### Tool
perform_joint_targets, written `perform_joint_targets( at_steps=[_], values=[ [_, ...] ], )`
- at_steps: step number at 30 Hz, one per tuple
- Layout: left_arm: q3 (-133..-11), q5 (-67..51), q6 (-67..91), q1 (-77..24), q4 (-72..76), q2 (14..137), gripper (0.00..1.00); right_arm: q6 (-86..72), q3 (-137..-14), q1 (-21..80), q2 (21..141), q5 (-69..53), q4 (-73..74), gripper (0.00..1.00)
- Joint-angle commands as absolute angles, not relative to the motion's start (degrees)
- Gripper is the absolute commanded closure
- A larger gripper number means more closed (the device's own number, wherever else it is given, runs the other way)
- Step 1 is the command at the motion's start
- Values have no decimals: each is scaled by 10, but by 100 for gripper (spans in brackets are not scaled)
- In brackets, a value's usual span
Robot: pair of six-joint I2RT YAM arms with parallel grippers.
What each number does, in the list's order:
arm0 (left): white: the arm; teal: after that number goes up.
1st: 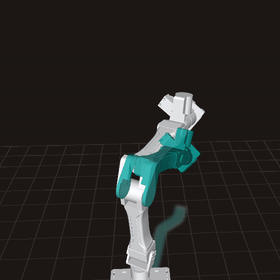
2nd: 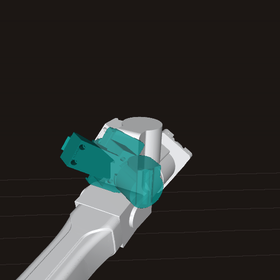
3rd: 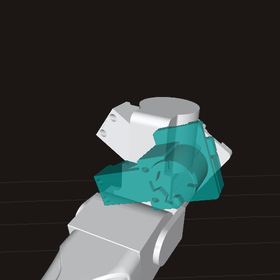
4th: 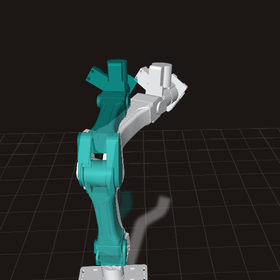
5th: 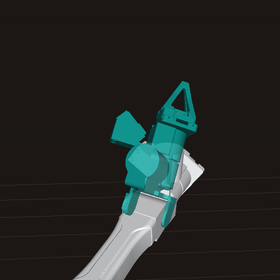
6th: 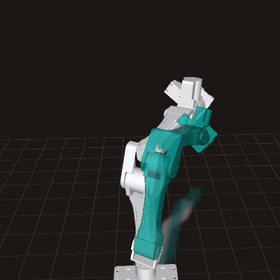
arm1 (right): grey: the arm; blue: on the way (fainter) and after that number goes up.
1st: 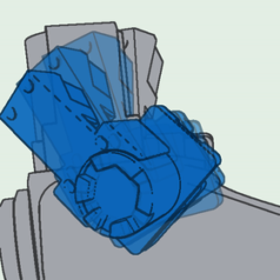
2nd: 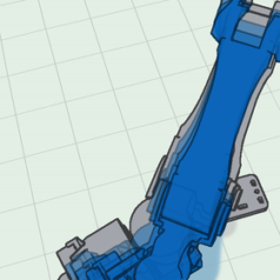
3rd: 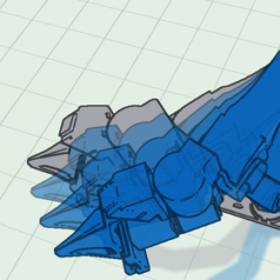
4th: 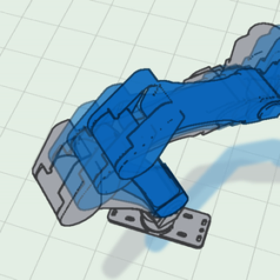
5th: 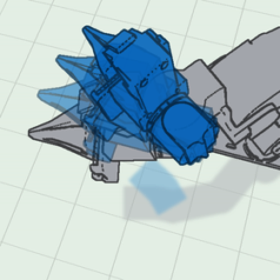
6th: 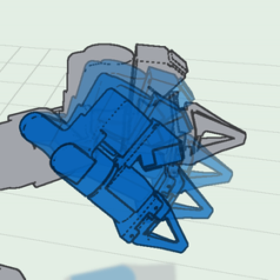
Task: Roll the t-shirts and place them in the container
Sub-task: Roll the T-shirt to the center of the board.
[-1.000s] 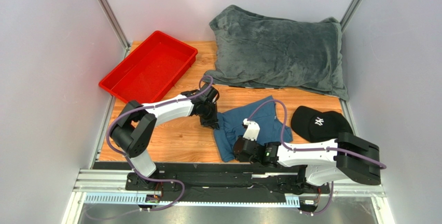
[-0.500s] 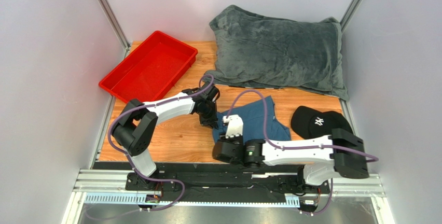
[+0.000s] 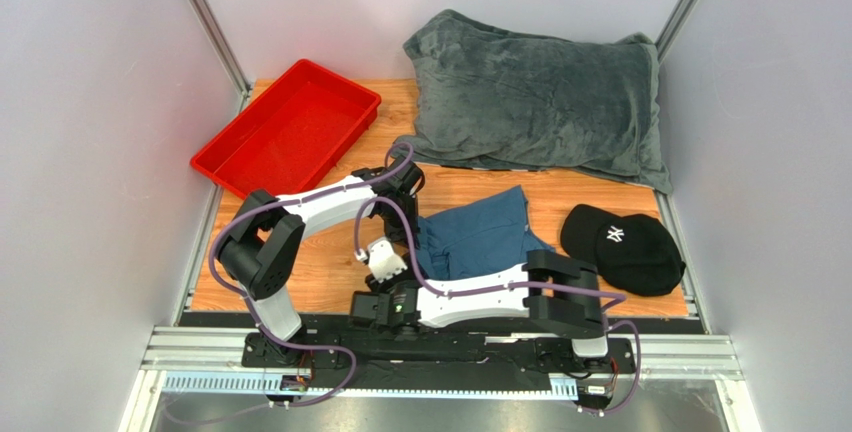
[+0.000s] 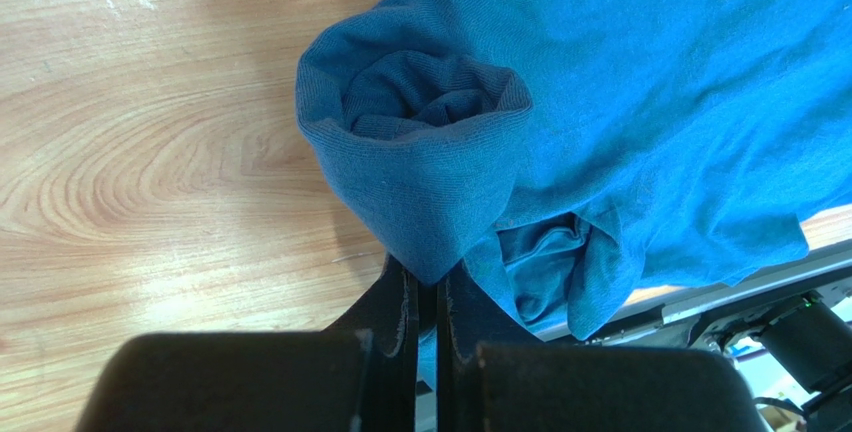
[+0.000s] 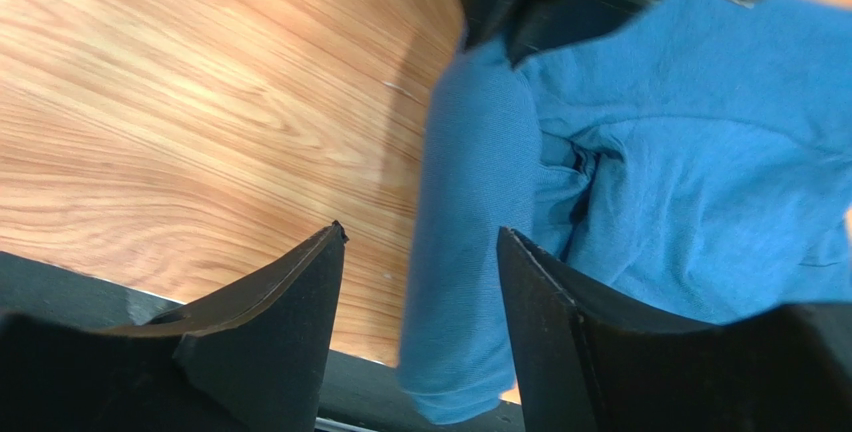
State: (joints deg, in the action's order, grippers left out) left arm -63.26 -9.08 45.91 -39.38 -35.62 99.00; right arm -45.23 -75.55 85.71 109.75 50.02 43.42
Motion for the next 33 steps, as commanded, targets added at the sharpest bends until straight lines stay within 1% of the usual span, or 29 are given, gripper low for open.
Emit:
perform_joint_targets(
  at_steps=[1, 10, 14, 18, 19, 20, 23, 25, 27, 29, 30, 31, 33],
  values=[
    [-656, -97, 444, -396, -374, 995, 100, -451, -825, 868, 1158, 575, 533, 37],
    [-652, -97, 441, -398, -377, 998, 100, -497, -881, 872, 1244, 611, 627, 36],
    [-653, -97, 441, -398, -378, 997, 100, -506, -892, 874, 1266, 614, 642, 36],
    [-655, -97, 439, -398, -381, 996, 100, -521, -882, 874, 1267, 621, 641, 39],
    [-655, -98, 439, -399, -381, 997, 100, -525, -877, 875, 1267, 622, 641, 40],
    [-654, -97, 439, -398, -382, 996, 100, -536, -875, 875, 1267, 625, 640, 47],
    [-655, -96, 440, -398, -385, 996, 100, -541, -853, 874, 1253, 628, 623, 58],
    [-657, -97, 441, -398, -386, 997, 100, -534, -834, 874, 1229, 617, 585, 62],
    [-659, -99, 439, -398, -383, 994, 97, -529, -802, 874, 1198, 602, 543, 63],
    [-662, -99, 435, -397, -381, 988, 91, -527, -764, 872, 1173, 592, 515, 64],
    [-664, -101, 432, -397, -379, 985, 89, -520, -752, 871, 1159, 580, 477, 64],
    [-668, -103, 430, -396, -376, 983, 83, -514, -735, 870, 1126, 573, 455, 64],
    [-672, -110, 425, -396, -373, 977, 76, -506, -689, 864, 1092, 548, 394, 65]
  ],
)
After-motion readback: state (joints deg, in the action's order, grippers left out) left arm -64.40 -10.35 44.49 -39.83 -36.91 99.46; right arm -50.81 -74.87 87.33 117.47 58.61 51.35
